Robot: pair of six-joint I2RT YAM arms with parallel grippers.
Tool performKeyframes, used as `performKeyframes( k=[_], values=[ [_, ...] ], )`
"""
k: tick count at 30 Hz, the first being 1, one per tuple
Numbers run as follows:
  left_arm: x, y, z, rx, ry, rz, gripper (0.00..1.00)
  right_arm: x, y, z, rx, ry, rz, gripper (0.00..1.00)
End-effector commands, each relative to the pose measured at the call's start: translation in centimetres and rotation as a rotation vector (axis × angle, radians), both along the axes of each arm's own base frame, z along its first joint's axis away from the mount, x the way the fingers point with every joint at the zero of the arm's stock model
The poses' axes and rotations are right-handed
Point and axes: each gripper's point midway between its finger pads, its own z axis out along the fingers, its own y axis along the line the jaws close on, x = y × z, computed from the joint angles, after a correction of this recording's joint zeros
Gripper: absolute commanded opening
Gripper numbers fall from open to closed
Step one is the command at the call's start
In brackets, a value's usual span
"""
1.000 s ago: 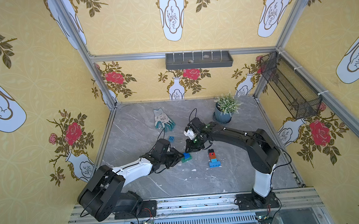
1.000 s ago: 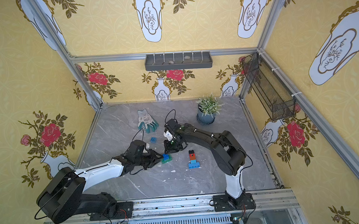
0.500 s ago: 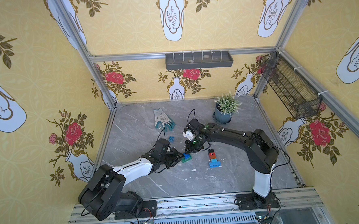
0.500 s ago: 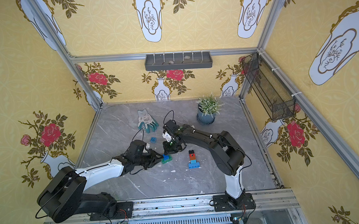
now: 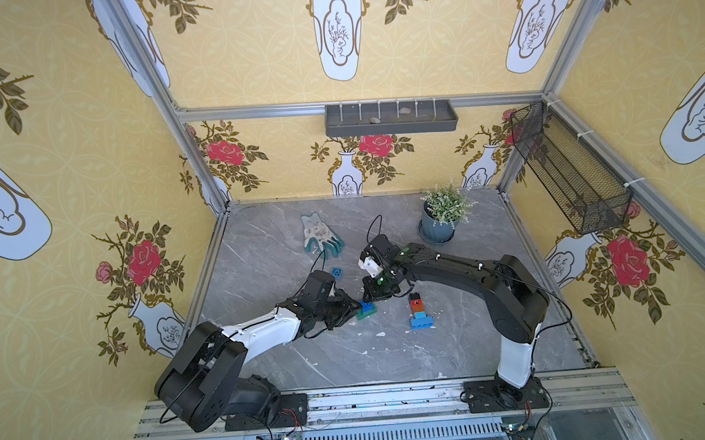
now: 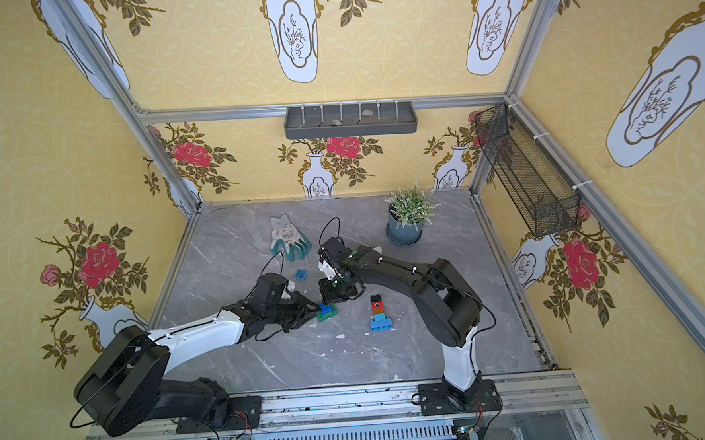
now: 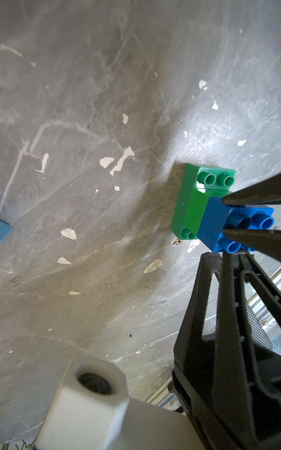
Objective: Assemble the number 1 with lego
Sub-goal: Assemble the lego brick with the lego brick.
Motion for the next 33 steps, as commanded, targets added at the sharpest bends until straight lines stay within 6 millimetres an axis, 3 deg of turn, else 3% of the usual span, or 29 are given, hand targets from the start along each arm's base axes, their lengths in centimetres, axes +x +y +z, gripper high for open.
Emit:
performKeyframes(
  k=[1, 7, 14, 22, 26, 33],
  values=[
    [-1.2, 1.4, -2.1, 0.097, 0.055, 0.006, 0.29, -2.6, -2.8, -3.1, -0.161, 0.072, 0.020, 0.14],
    [-0.6, 1.2, -1.1, 0.100, 0.016, -0.007, 0.31, -2.1, -1.9, -2.1, -0.130, 0.056, 0.020, 0.15],
    [1.0, 1.8, 3.1, 0.176, -0.113, -0.033, 0.43, 0.0, -0.2, 1.7, -0.020, -0.022, -0.011, 0.30],
    [2.3, 3.0, 7.1, 0.253, -0.248, -0.037, 0.49, 2.9, -0.1, 6.7, 0.095, -0.122, -0.088, 0.47],
    [3.4, 4.5, 8.3, 0.342, -0.322, -0.051, 0.59, 4.1, -1.6, 8.5, 0.100, -0.226, -0.129, 0.48],
    [6.4, 7.0, 8.0, 0.552, -0.313, -0.170, 0.70, 6.2, -7.1, 10.0, 0.093, -0.308, -0.277, 0.49]
  ],
)
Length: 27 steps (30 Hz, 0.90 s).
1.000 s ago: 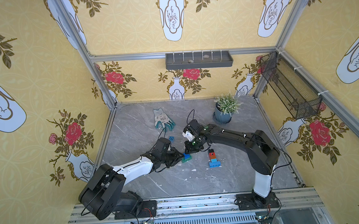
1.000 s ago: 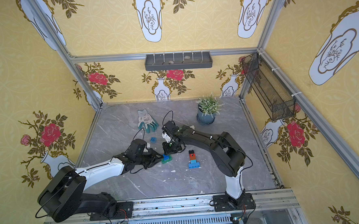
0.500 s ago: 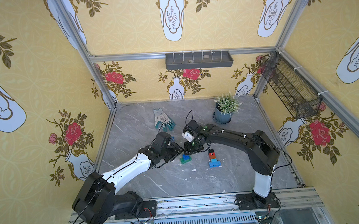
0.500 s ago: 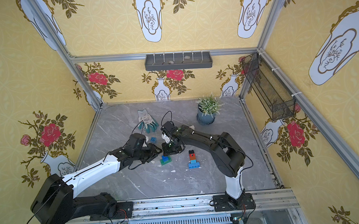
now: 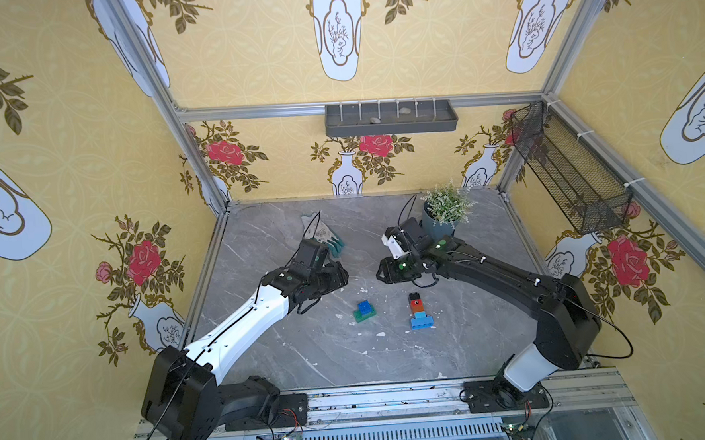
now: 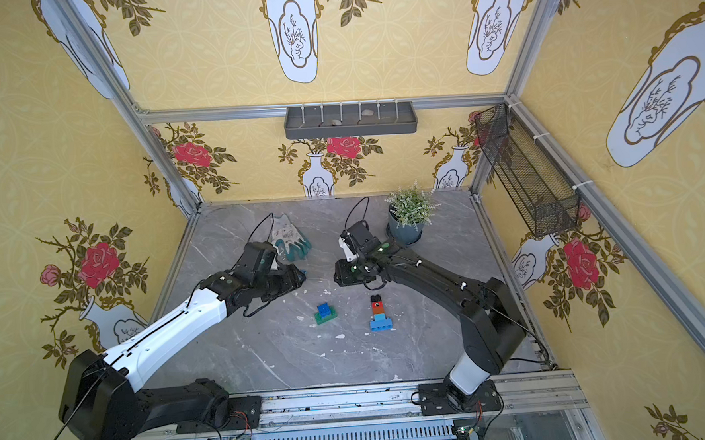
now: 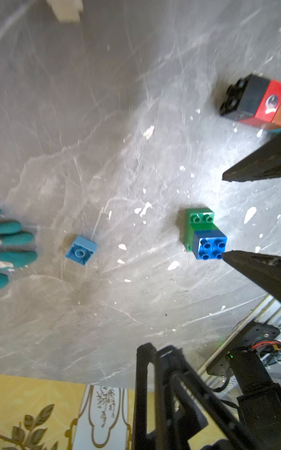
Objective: Assemble the number 1 with lego
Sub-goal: Assemble the lego brick with the lego brick, then pick up the lego brick from the center of the board.
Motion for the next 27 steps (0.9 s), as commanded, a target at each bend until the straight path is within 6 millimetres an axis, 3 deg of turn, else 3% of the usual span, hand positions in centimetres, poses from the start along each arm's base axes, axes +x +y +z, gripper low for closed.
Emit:
performKeyframes(
  k=[1, 5, 11, 27],
  values=[
    [0.6, 1.7, -1.4, 0.184, 0.021, -0.101, 0.70, 1.5, -2.0, 0.6, 0.006, -0.045, -0.078, 0.49],
    [2.6, 1.7, -2.6, 0.257, 0.037, -0.164, 0.74, 1.9, -3.6, 0.6, -0.009, -0.046, -0.103, 0.49],
    [4.7, 1.1, -4.9, 0.309, 0.111, -0.272, 0.77, 1.9, -4.3, 0.4, -0.013, -0.047, -0.111, 0.49],
    [7.6, 0.3, -10.1, 0.377, 0.229, -0.323, 0.67, 2.2, -5.1, -0.3, -0.001, -0.029, -0.130, 0.48]
  ],
)
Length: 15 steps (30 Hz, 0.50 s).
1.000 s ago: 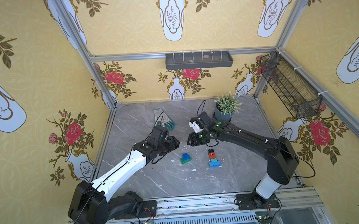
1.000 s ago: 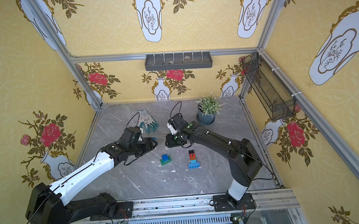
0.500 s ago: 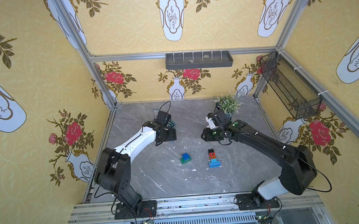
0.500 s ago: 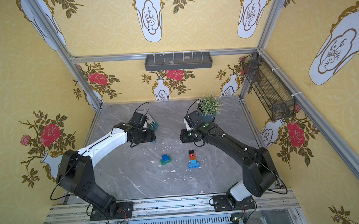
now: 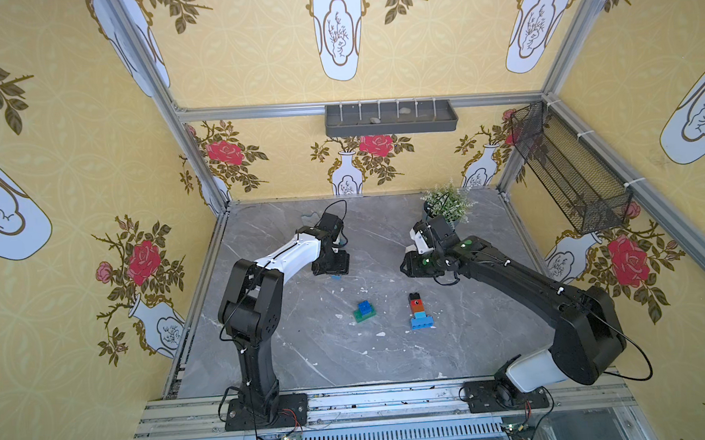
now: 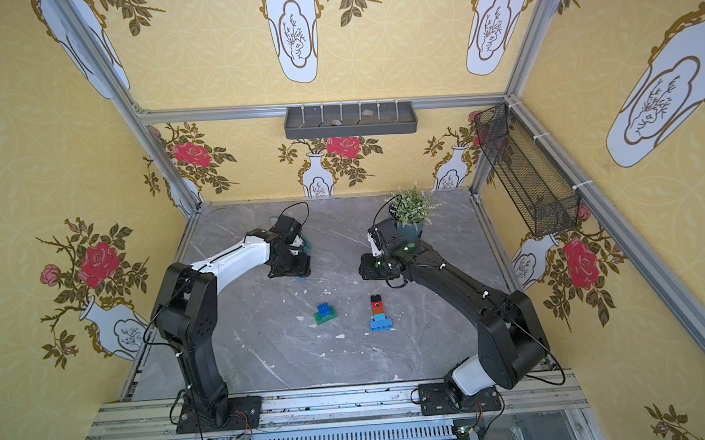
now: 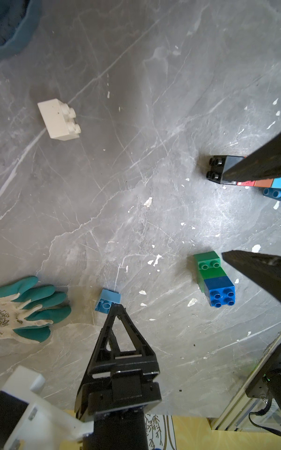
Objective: Assemble the number 1 with lego
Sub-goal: Pick up the lego brick from the center of the board.
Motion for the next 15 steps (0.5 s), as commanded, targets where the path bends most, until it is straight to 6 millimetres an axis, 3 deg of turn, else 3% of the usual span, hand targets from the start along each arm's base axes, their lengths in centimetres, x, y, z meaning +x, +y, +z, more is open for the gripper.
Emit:
performKeyframes(
  k=[1, 15],
  values=[
    [-0.3, 0.2, -1.1, 0.025, 0.042, -0.002, 0.65, 0.3, 0.3, 0.1, 0.014, -0.015, 0.007, 0.48],
    [0.3, 0.3, -3.1, 0.050, 0.073, 0.025, 0.51, 0.5, 0.0, -0.1, 0.018, -0.008, -0.002, 0.48]
  ],
)
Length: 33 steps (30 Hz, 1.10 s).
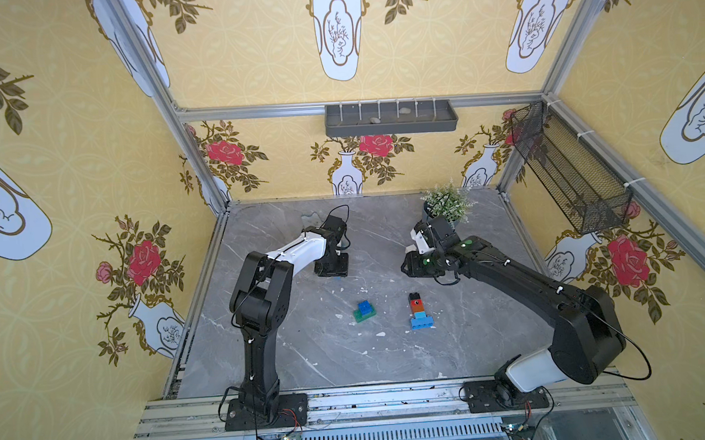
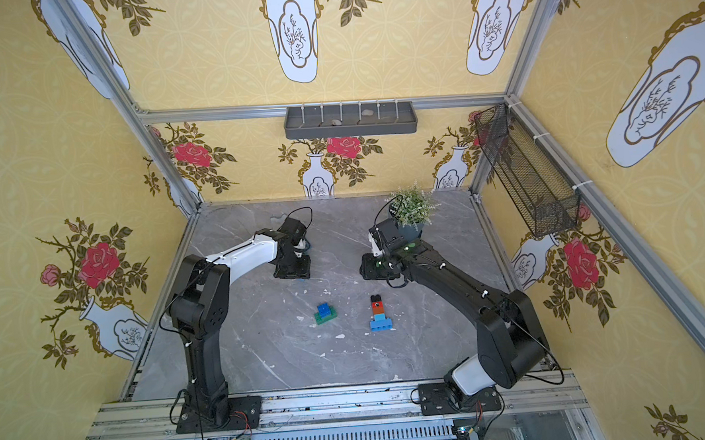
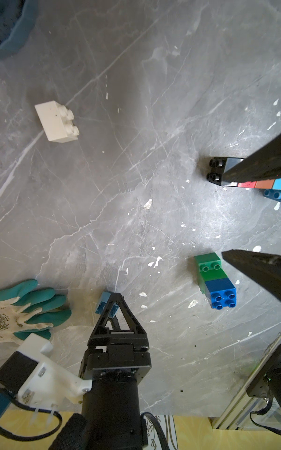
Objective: Assemble the number 1 with lego
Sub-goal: Pick up the lego brick from the center of the board.
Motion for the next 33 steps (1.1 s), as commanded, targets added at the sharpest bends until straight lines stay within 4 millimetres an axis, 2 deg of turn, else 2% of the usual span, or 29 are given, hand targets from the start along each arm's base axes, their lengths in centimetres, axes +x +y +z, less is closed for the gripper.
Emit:
performKeyframes(
  k=[1, 4, 12, 15, 20, 22, 25, 30, 33],
  values=[
    [0.1, 0.3, -0.4, 0.018, 0.008, 0.010, 0.51, 0.3, 0.3, 0.2, 0.018, -0.015, 0.008, 0.48],
    [0.4, 0.3, -0.6, 0.022, 0.010, 0.013, 0.50, 0.4, 0.3, 0.1, 0.018, -0.013, 0.008, 0.48],
    [0.4, 0.4, -1.2, 0.029, 0.020, 0.023, 0.40, 0.4, 0.1, 0.0, 0.019, -0.008, 0.007, 0.48],
    [0.3, 0.5, -0.9, 0.031, 0.010, 0.027, 0.31, 0.5, 0.1, 0.2, 0.023, -0.010, 0.004, 0.47],
    [0.3, 0.3, 0.3, 0.000, -0.012, 0.045, 0.29, 0.8, 0.2, 0.9, 0.042, -0.023, 0.002, 0.46],
    [0.2, -0.1, 1.4, -0.037, -0.033, 0.054, 0.28, 0.9, 0.3, 1.5, 0.053, -0.044, 0.004, 0.46],
    [-0.5, -1.9, 3.9, -0.185, -0.055, 0.060, 0.27, 1.2, 0.2, 3.0, 0.074, -0.113, 0.006, 0.47],
    [-2.3, -6.1, 10.5, -0.540, -0.078, 0.043, 0.27, 1.1, 0.7, 7.1, 0.170, -0.323, 0.088, 0.47],
    [-3.9, -7.8, 14.5, -0.735, -0.087, 0.008, 0.27, 0.3, 1.2, 9.1, 0.229, -0.474, 0.177, 0.48]
  ],
)
